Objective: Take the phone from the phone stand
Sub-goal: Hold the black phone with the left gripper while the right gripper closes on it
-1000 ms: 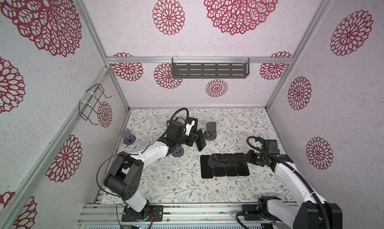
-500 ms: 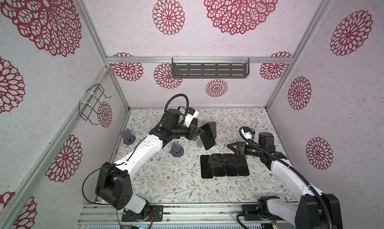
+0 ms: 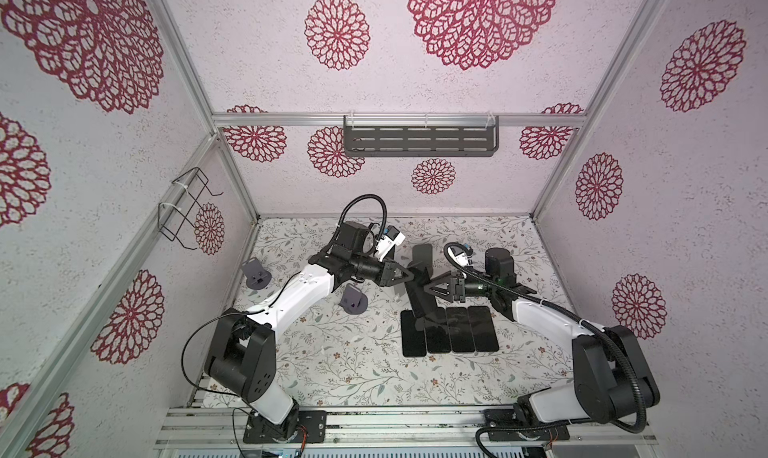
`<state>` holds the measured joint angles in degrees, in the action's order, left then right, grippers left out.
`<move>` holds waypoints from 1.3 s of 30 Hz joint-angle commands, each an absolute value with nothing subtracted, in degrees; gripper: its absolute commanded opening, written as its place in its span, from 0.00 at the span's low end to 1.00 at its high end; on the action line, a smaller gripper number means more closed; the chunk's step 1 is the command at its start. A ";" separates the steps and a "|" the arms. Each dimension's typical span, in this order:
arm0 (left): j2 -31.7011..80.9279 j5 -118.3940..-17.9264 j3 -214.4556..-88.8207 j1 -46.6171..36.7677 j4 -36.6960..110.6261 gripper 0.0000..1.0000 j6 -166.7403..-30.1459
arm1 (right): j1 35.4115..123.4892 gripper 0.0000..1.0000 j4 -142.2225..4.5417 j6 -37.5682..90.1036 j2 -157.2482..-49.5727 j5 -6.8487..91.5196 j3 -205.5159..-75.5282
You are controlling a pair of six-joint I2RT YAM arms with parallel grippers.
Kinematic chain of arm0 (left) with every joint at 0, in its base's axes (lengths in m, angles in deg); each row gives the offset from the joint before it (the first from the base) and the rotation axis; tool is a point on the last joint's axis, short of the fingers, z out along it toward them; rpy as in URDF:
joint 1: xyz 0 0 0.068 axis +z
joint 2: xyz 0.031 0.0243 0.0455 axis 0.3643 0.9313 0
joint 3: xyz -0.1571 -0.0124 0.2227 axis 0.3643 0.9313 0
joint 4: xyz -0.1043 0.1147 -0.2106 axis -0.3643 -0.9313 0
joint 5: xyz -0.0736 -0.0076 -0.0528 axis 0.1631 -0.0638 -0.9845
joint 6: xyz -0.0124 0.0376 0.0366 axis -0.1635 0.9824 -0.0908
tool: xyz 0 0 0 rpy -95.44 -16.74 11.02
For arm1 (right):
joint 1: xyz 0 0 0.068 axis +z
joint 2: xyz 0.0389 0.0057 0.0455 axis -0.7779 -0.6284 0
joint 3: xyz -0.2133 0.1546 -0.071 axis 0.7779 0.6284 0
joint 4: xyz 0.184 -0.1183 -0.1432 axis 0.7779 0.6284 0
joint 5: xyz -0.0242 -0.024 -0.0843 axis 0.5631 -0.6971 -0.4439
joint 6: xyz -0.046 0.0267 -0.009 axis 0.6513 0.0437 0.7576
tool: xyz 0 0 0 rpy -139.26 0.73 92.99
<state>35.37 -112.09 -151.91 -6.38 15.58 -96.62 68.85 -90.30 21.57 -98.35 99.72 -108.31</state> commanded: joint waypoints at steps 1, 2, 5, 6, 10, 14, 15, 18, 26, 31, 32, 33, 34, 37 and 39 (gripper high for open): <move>35.54 -115.21 -152.70 -6.05 20.28 0.00 -94.24 | 68.83 0.39 -103.11 15.58 -99.02 105.09 -108.02; 35.76 -115.30 -152.65 -6.01 20.74 0.00 -94.23 | 68.86 0.36 -107.93 12.18 -99.63 106.07 -107.37; 36.25 -115.39 -152.72 -6.03 21.72 0.00 -94.37 | 68.90 0.19 -130.10 -3.91 -102.36 108.05 -104.71; 36.34 -115.30 -152.60 -6.06 22.32 0.00 -94.51 | 68.91 0.14 -136.90 -9.44 -103.56 108.45 -104.27; 36.34 -114.82 -150.92 -6.07 28.15 0.11 -97.62 | 68.65 0.00 -164.63 -32.32 -111.36 108.90 -105.54; 36.13 -114.65 -149.04 -6.06 33.50 0.37 -101.56 | 68.67 0.00 -164.58 -32.24 -113.19 107.44 -107.49; 35.84 -114.32 -148.41 -6.04 34.22 0.47 -102.25 | 68.64 0.00 -164.65 -32.08 -112.89 106.90 -107.72; 34.16 -113.02 -144.36 -6.03 39.72 0.69 -105.32 | 68.38 0.00 -164.59 -32.42 -111.95 105.46 -108.69; 32.49 -112.41 -132.41 -7.36 66.71 0.67 -123.18 | 68.03 0.00 -164.59 -33.11 -111.84 104.02 -110.55; 31.68 -110.39 -131.67 -9.04 66.93 0.50 -123.15 | 68.03 0.00 -164.59 -33.06 -111.93 104.00 -110.56; 31.64 -110.34 -131.76 -9.20 66.89 0.43 -123.23 | 68.02 0.00 -164.60 -33.04 -111.94 104.00 -110.47; 31.59 -110.25 -131.76 -9.20 66.86 0.37 -123.33 | 68.02 0.00 -164.65 -33.10 -111.94 104.00 -110.42; 31.59 -110.16 -131.80 -9.17 66.90 0.30 -123.42 | 68.03 0.00 -164.66 -33.17 -111.86 104.00 -110.38; 31.12 -109.94 -131.76 -9.18 66.35 0.15 -123.38 | 68.03 0.00 -163.95 -33.20 -111.68 104.17 -110.38; 30.53 -109.60 -131.78 -9.17 65.58 0.10 -123.26 | 68.01 0.21 -163.13 -32.87 -111.61 104.35 -110.59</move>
<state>32.79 -110.47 -131.76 -9.14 63.75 -123.73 68.26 -157.81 -32.06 -114.39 106.02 -108.68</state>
